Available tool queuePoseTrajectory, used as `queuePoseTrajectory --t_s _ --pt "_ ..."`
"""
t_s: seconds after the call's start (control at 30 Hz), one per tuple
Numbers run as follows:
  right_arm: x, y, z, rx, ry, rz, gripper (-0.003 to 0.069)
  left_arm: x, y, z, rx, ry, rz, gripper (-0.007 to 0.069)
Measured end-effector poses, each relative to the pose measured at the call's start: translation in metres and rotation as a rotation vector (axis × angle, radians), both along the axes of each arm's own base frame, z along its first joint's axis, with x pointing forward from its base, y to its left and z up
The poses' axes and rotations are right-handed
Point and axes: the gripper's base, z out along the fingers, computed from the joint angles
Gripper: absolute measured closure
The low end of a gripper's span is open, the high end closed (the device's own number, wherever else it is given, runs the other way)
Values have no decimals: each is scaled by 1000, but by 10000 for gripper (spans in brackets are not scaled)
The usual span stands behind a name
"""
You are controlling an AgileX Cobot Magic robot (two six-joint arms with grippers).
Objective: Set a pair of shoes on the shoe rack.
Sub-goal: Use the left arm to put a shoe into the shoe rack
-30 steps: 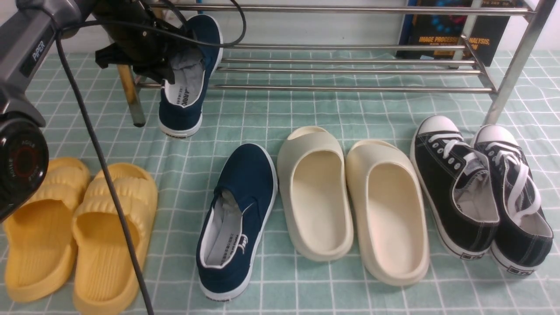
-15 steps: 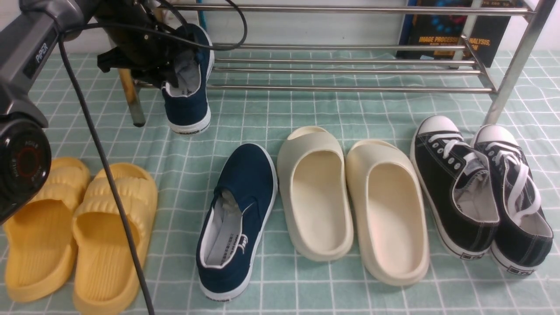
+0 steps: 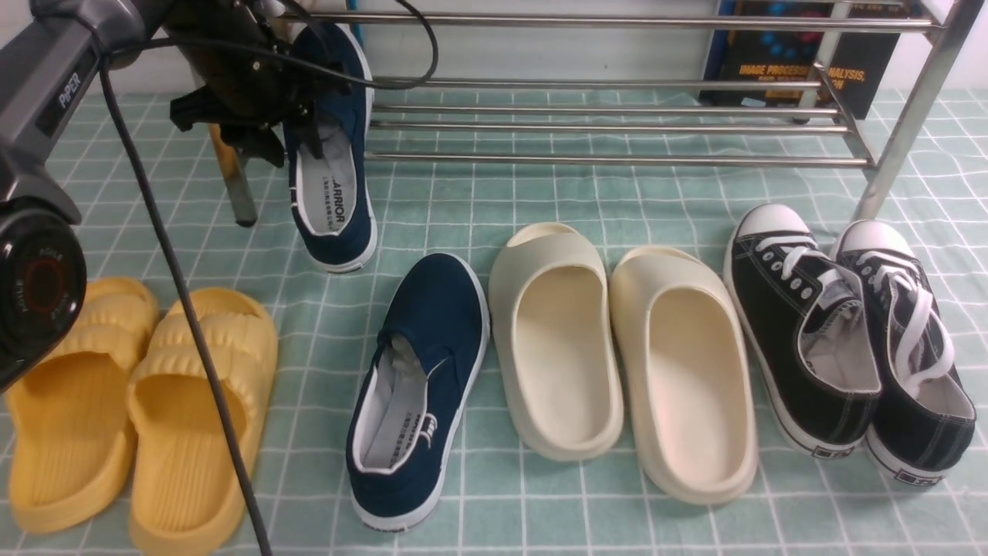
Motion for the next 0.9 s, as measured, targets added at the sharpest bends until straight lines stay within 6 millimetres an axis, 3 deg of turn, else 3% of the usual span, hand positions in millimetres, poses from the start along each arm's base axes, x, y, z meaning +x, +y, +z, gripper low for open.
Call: queuePoseTrajectory --t_s 0.13,0.33,0.67,0.9 --pt "0 0 0 0 0 0 412 -4 1 12 5 -26 1 307" --pt "0 0 0 0 0 0 412 -5 1 13 11 -24 -1 351" --pt "0 0 0 0 0 0 412 -10 3 20 40 -18 -20 542" --pt "0 0 0 0 0 0 412 -10 4 20 54 -20 -24 589"
